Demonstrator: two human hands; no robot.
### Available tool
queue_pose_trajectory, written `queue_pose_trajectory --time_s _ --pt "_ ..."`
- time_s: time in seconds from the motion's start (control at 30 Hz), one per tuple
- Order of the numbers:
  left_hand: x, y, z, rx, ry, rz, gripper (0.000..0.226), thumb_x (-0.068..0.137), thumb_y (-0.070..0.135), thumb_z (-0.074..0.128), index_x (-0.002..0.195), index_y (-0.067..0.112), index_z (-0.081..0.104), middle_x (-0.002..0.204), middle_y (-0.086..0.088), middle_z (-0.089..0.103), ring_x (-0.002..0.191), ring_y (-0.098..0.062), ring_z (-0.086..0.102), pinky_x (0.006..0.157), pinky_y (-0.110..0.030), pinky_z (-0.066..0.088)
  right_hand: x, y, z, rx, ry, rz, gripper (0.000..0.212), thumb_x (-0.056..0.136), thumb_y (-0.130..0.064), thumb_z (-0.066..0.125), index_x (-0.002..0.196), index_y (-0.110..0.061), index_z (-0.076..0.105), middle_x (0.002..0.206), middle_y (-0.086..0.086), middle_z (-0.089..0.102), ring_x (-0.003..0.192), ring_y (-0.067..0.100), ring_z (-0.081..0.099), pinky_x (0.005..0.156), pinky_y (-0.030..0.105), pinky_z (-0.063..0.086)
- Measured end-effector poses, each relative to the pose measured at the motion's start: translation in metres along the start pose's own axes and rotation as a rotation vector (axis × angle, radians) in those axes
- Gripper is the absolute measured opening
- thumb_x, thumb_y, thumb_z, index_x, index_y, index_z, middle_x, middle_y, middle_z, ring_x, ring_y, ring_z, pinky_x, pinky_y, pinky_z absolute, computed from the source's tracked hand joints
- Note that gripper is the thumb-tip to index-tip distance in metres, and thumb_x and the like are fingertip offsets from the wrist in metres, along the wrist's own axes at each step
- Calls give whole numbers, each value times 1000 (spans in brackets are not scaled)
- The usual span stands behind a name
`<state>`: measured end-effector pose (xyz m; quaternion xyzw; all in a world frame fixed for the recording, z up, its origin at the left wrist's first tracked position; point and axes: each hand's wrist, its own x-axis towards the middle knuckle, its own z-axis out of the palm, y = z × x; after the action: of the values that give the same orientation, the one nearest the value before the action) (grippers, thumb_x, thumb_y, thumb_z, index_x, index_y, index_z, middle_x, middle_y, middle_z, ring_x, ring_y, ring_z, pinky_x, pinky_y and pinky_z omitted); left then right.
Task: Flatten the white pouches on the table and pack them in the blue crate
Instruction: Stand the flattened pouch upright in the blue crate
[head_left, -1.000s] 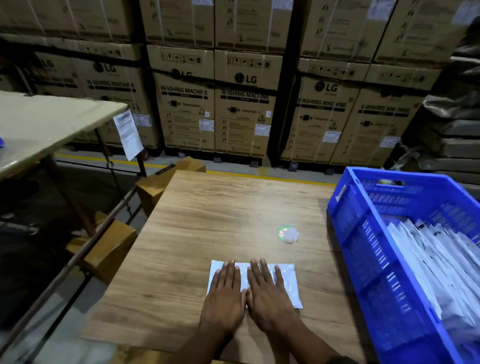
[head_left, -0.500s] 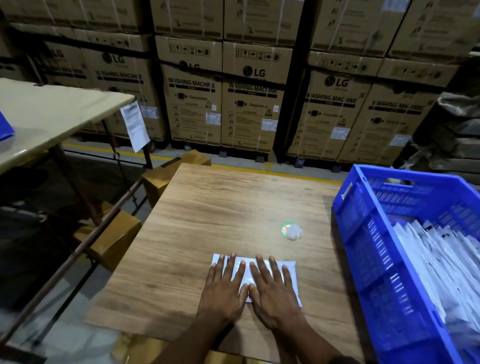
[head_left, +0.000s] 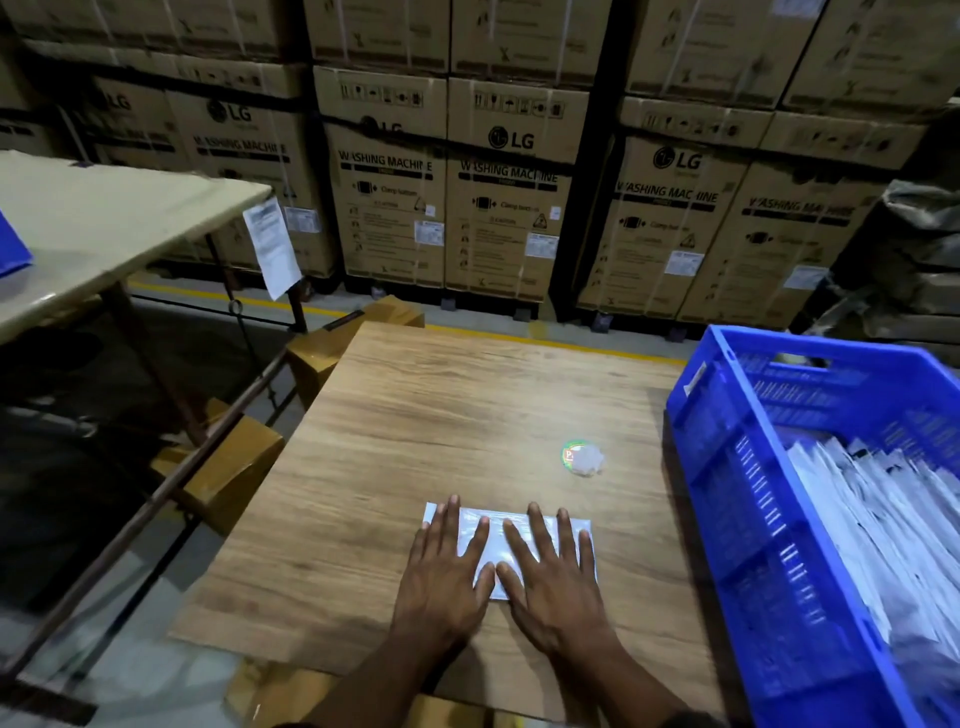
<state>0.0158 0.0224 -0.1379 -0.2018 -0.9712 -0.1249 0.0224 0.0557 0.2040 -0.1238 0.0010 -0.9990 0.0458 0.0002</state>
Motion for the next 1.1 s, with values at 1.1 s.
queue_pose_trajectory --time_s 1.1 --pt "-3 2 1 28 20 -54 67 92 48 40 144 9 56 153 -14 48 142 -41 42 111 -52 26 -8 20 -5 -49 -122 -56 59 101 -64 21 156 -40 26 166 -7 15 152 29 14 114 53 10"
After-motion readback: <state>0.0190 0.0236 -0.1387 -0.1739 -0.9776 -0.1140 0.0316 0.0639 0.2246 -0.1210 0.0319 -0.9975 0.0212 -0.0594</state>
